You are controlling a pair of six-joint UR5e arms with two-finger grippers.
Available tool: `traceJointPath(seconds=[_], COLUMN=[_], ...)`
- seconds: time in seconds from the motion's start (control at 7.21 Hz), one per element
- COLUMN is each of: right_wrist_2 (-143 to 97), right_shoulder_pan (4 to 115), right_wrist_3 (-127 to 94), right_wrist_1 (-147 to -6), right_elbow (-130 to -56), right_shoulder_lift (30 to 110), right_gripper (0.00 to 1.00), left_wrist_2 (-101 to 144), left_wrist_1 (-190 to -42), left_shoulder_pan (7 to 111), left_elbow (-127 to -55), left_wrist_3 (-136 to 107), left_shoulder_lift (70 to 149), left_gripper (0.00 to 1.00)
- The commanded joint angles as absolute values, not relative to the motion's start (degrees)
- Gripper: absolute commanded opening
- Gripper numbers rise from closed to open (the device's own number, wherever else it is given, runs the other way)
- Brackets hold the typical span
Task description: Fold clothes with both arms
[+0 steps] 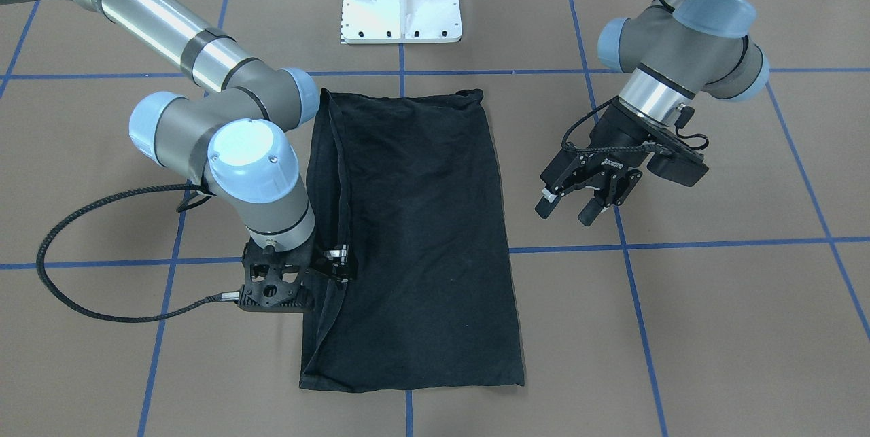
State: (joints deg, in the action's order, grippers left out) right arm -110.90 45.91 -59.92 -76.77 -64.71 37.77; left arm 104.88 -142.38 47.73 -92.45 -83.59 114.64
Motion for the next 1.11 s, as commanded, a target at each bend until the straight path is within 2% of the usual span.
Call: traceJointPath(seconds=[0.0, 0.97], right_wrist_2=[-108.6, -107.7], right_shoulder_pan=[45.7, 44.6], right_wrist_3=[-58.9, -55.5], right_wrist_1=[-73.7, -66.1], right_elbow=[-57.6, -46.7], right_shoulder_lift=[34.7, 30.8], right_gripper=[0.99, 0.99], left_wrist_2=[104.8, 104.8], left_wrist_1=[-142.4, -142.4], left_shoulder_pan=[47.8, 48.0], left_elbow=[-92.5, -92.5], left_wrist_3=[-83.6, -82.7], left_shoulder_lift=[114.8, 115.0], left_gripper=[1.00, 1.00])
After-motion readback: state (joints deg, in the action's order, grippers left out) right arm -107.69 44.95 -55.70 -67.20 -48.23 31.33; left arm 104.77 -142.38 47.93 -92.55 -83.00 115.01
